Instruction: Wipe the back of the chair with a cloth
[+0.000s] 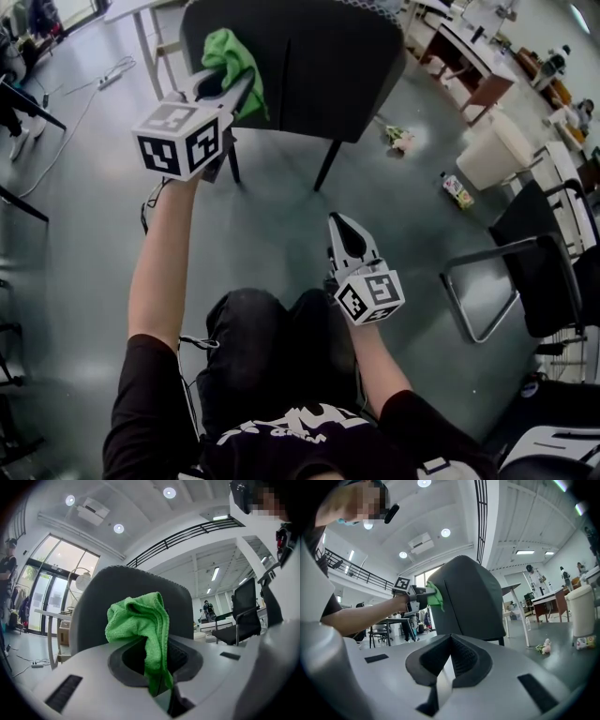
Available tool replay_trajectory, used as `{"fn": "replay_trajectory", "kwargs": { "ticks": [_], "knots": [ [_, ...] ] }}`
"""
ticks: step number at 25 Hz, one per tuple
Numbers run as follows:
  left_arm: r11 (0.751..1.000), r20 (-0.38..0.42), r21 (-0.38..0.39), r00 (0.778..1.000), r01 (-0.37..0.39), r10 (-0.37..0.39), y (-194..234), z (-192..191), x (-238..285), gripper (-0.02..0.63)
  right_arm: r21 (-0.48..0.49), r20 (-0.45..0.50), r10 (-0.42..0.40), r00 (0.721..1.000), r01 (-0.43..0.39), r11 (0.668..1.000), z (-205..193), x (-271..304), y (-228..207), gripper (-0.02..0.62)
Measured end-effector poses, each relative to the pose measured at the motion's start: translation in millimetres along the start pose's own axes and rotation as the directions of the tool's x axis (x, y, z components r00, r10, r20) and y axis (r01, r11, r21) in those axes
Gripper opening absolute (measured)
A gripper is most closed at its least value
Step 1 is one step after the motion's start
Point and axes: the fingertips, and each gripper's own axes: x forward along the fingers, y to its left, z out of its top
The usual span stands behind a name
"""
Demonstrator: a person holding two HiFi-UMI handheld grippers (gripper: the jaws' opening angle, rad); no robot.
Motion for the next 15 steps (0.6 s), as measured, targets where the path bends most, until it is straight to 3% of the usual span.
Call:
{"fn": "replay_trajectory", "kwargs": {
  "ticks": [9, 15],
  "knots": [
    [0.988, -0.007, 0.001, 0.988, 0.152, -0.152, -78, -14, 50, 0.063, -0.013, -0.001, -0.044, 0.999, 0.044, 0.999, 3, -10, -10, -0.003],
    [0.968, -0.027, 0.01, 0.968, 0.25, -0.25, -131, -29, 76, 0.063, -0.014, -0.007, -0.082, 0.997, 0.082, 0.997, -3, -22, -24, -0.003]
  ]
}}
